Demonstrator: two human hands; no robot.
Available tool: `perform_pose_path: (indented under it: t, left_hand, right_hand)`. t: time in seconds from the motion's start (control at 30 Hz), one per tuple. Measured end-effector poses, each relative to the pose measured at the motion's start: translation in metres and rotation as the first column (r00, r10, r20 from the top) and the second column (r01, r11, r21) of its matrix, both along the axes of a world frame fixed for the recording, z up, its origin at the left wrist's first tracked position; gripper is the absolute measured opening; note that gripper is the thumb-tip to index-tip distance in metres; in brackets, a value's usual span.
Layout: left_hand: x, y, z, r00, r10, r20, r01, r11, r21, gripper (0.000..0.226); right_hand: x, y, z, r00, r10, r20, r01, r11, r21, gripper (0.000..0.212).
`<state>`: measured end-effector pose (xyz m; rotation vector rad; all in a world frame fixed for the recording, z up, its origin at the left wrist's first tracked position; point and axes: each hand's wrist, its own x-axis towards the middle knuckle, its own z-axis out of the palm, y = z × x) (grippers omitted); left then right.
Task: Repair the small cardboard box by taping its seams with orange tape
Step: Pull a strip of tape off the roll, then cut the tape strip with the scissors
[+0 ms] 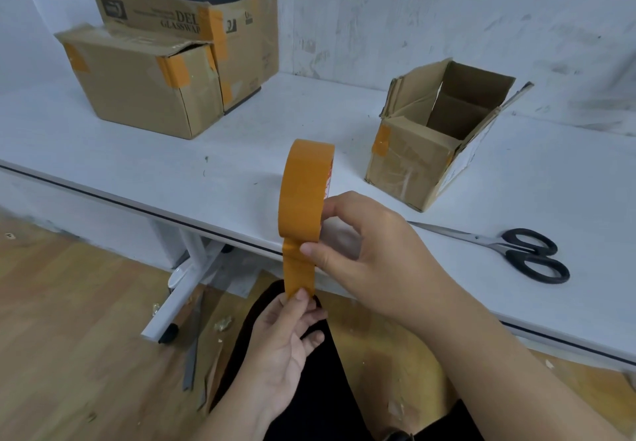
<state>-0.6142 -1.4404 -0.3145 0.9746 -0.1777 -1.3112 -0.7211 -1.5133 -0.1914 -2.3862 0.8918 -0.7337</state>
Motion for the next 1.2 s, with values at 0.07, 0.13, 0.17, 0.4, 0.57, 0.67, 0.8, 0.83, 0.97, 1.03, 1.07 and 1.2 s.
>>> perform_pose_path:
  t: [0.07, 0.13, 0.17, 0.4, 0.57, 0.67, 0.8, 0.83, 0.97, 1.03, 1.07, 1.2]
  left_hand:
    - [0.000, 0.001, 0.000, 1.000, 0.015, 0.004, -0.015, 1.000, -0.005, 0.011]
    - [0.001, 0.001, 0.001, 0.999, 0.051, -0.007, -0.051, 0.999, -0.010, 0.014]
    - [0.000, 0.002, 0.002, 0.998, 0.062, -0.021, -0.063, 0.998, -0.011, 0.016]
    - [-0.004, 0.003, 0.006, 0.996, 0.060, -0.071, -0.064, 0.997, -0.043, 0.007]
    - [0.002, 0.006, 0.002, 0.997, 0.035, -0.062, -0.041, 0.994, -0.098, 0.018]
    - [0.004, 0.007, 0.001, 0.999, 0.000, -0.036, -0.004, 0.994, -0.109, 0.013]
    - [0.005, 0.009, -0.001, 0.999, -0.010, -0.049, 0.005, 0.994, -0.106, 0.029]
    - [0.005, 0.010, -0.002, 0.999, -0.006, -0.043, 0.001, 0.994, -0.112, 0.041]
    - [0.005, 0.009, -0.005, 1.000, 0.002, 0.002, -0.002, 0.993, -0.117, 0.049]
    - [0.006, 0.009, -0.006, 1.000, 0.003, 0.014, -0.001, 0.993, -0.120, 0.050]
    - [0.007, 0.008, -0.007, 1.000, -0.001, 0.023, 0.004, 0.993, -0.121, 0.051]
    - [0.008, 0.008, -0.008, 0.999, -0.015, 0.046, 0.020, 0.993, -0.119, 0.051]
  right_hand:
    - [-0.001, 0.000, 0.000, 1.000, -0.001, 0.007, 0.001, 1.000, 0.010, 0.029]
    - [-0.001, 0.001, 0.000, 1.000, -0.004, 0.012, 0.004, 1.000, 0.013, 0.027]
    - [-0.001, 0.001, 0.000, 1.000, -0.006, 0.015, 0.006, 1.000, 0.014, 0.026]
    - [-0.002, 0.003, 0.000, 1.000, -0.004, 0.014, 0.004, 1.000, -0.006, 0.030]
    - [-0.022, 0.005, 0.011, 0.999, 0.030, -0.023, -0.030, 1.000, 0.005, 0.040]
    - [-0.052, 0.000, 0.024, 0.997, -0.068, 0.043, 0.067, 0.998, 0.020, 0.020]
    - [-0.118, -0.031, 0.031, 0.904, -0.363, -0.228, 0.356, 0.932, -0.071, 0.021]
    - [-0.137, -0.038, 0.028, 0.841, -0.430, -0.328, 0.426, 0.900, -0.088, 0.022]
    - [-0.175, -0.043, 0.022, 0.685, -0.527, -0.504, 0.578, 0.814, -0.066, 0.037]
    - [-0.176, -0.041, 0.023, 0.687, -0.524, -0.504, 0.567, 0.820, -0.079, 0.033]
    - [-0.175, -0.041, 0.026, 0.690, -0.520, -0.503, 0.557, 0.826, -0.091, 0.027]
    - [-0.160, -0.025, 0.042, 0.719, -0.468, -0.513, 0.497, 0.863, -0.090, 0.034]
